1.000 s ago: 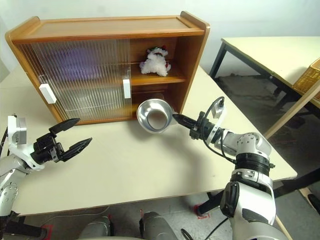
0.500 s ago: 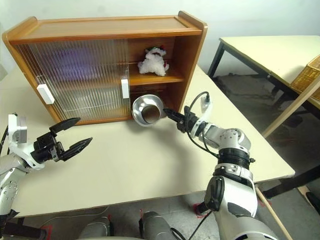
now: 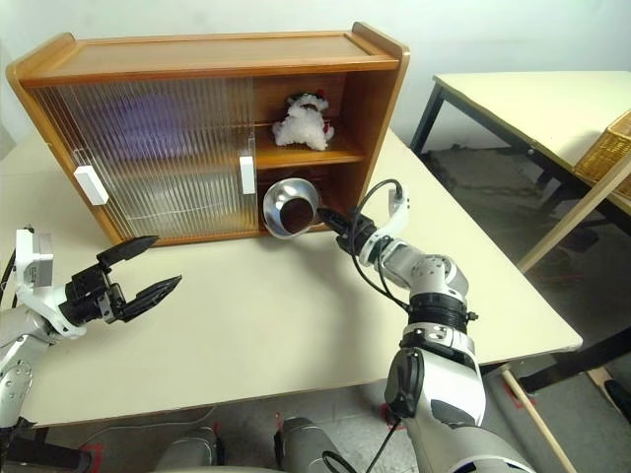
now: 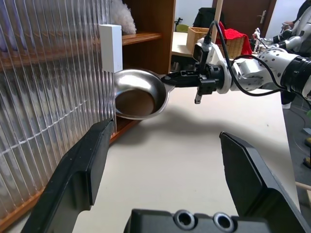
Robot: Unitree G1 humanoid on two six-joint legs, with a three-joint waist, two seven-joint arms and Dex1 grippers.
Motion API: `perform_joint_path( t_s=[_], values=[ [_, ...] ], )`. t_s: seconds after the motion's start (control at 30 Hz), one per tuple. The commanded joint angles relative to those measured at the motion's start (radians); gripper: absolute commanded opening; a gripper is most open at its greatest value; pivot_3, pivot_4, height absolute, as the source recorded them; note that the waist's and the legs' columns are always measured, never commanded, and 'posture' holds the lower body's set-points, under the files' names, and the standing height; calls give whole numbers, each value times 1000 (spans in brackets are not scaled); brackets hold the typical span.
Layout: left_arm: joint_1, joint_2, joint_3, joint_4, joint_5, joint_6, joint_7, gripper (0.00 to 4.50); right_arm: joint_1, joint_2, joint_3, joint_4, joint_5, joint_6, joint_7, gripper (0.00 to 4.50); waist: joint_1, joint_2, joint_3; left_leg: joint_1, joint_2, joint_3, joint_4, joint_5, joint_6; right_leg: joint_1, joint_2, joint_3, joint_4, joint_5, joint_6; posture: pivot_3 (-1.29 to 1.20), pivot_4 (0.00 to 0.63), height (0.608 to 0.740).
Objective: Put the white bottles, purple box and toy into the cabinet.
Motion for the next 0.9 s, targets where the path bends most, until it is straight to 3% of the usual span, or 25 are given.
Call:
perform_joint_path(
  t_s=[0.03, 0.43, 0.9],
  values=[
    [8, 12, 6, 6, 14, -9, -6, 4500, -15, 31, 9, 24, -34, -94, -40, 1, 0, 0, 0, 0, 0, 0, 0, 0, 0, 0, 0, 0, 0, 0, 0, -106, 1, 740],
    [14, 18, -6, -25, 15, 8, 18, 4500, -100, 91, -33, 181, -33, -304, -131, 1, 0, 1, -1, -1, 1, 0, -1, 0, 0, -2, 0, 0, 0, 6, -10, -98, 9, 740],
    [24, 25, -3, -40, 11, 17, 30, 4500, -122, 104, -7, 284, -85, -433, -107, 1, 1, 1, -1, -1, 2, 0, -1, 0, 0, -2, 0, 0, 0, 6, -10, -95, 17, 740]
  ],
)
